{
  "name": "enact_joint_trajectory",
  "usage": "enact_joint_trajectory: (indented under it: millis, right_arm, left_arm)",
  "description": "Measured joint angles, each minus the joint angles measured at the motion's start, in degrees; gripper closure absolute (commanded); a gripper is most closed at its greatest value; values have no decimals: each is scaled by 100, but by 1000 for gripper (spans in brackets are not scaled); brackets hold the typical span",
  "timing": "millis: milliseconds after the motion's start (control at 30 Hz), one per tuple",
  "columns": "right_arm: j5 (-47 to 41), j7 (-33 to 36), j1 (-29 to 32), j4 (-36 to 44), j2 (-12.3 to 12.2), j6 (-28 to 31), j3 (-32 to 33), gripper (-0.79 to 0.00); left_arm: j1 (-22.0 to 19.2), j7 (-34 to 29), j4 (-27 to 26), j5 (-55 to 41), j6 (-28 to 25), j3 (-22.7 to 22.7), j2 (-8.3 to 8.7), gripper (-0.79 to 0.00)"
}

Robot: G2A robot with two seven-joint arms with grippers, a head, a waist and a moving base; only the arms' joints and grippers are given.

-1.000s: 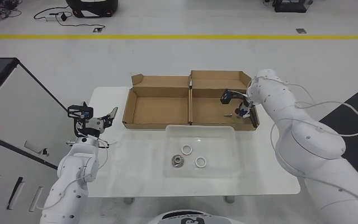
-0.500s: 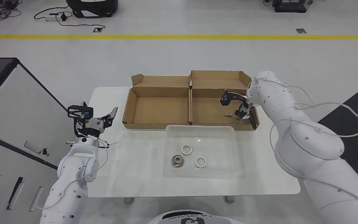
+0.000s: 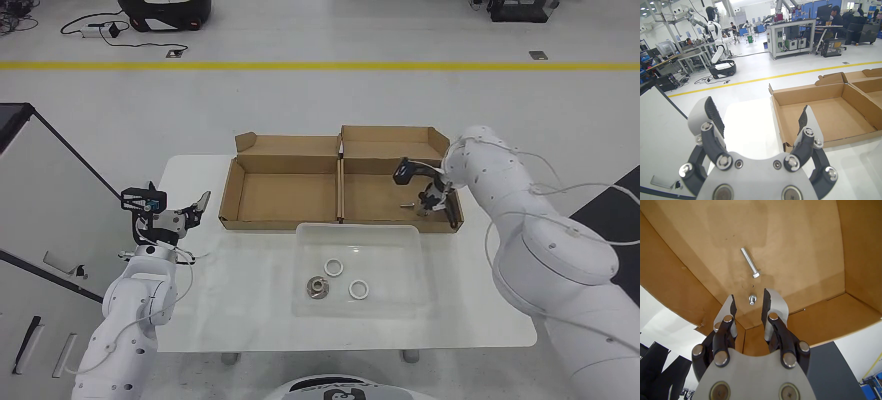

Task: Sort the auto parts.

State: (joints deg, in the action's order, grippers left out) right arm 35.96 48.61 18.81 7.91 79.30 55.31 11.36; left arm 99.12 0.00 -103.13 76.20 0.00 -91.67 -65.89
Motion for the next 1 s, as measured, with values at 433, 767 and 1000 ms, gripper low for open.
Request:
enact_joint_trajectory:
  millis: [433, 767, 1000]
  right_arm:
    - [-248, -704, -291, 150, -185, 269, 248, -785]
    - [-498, -1216, -261, 934, -549, 269, 355, -785]
    - [-878, -1325, -211, 1700, -951, 269, 456, -785]
  left_arm:
    - [0, 0, 0, 0, 0, 0, 0, -785]
    - [0, 0, 0, 0, 0, 0, 0, -785]
    - [0, 0, 0, 0, 0, 0, 0, -785]
